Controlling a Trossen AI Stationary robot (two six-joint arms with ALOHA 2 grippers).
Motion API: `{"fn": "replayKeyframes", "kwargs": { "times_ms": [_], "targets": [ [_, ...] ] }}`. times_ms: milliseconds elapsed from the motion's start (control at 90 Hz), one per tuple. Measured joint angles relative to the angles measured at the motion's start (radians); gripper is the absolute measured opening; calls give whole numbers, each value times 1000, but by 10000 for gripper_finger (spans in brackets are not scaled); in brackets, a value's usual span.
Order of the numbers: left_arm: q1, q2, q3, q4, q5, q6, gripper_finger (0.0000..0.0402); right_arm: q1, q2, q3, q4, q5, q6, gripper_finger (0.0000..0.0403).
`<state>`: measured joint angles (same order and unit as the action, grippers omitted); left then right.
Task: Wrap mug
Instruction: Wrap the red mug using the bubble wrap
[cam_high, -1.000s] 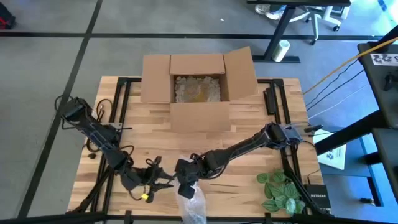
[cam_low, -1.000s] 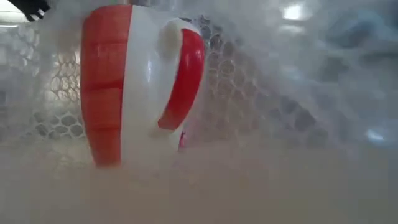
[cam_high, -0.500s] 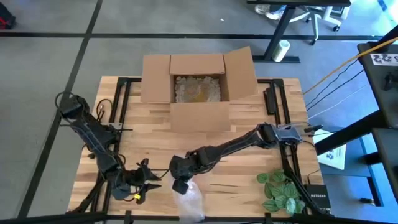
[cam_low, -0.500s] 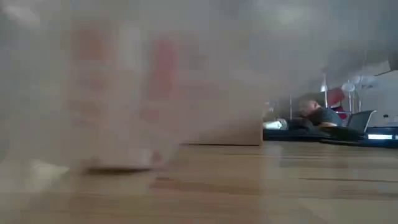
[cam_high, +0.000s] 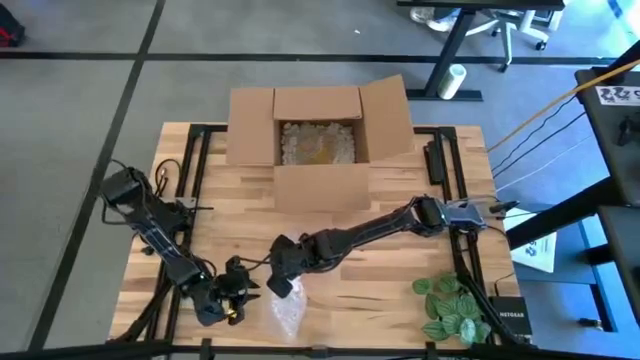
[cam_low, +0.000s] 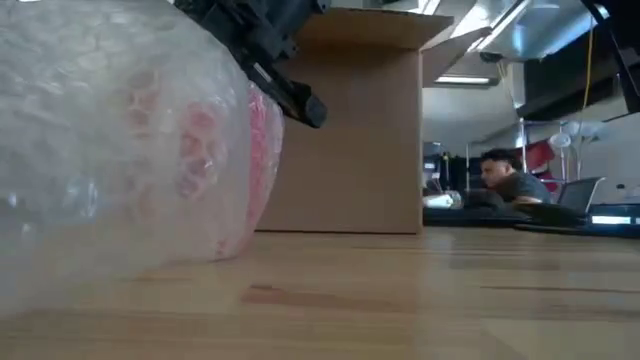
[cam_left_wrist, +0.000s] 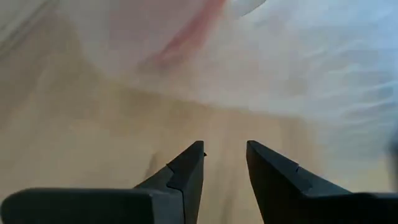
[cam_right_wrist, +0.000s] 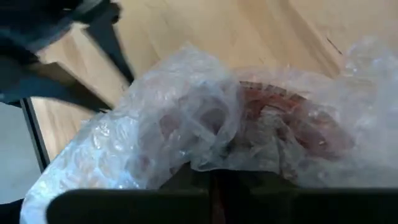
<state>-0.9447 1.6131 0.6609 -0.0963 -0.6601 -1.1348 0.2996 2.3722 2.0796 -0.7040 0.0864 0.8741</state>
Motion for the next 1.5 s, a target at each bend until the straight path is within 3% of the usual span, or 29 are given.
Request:
{"fn": "replayKeyframes", "kwargs": {
  "times_ms": [144, 467, 611, 744, 1011, 1500],
  "targets": [
    [15, 53, 0, 66, 37, -2, 105, 0, 0, 0, 5, -3, 0, 0],
    [53, 148, 1, 514, 55, 323, 105, 0, 0, 0, 5, -8, 0, 0],
    [53, 147, 1, 610, -60, 450, 105, 1, 0, 0, 6, -8, 0, 0],
    [37, 142, 1, 651, -177, 521, 105, 2, 0, 0, 4, -19, 3, 0],
    [15, 78, 1, 659, -307, 646, 105, 2, 0, 0, 0, -27, 8, 0],
    [84, 62, 2, 615, -351, 678, 105, 20, 0, 1, -7, -44, 12, 0]
  ]
}}
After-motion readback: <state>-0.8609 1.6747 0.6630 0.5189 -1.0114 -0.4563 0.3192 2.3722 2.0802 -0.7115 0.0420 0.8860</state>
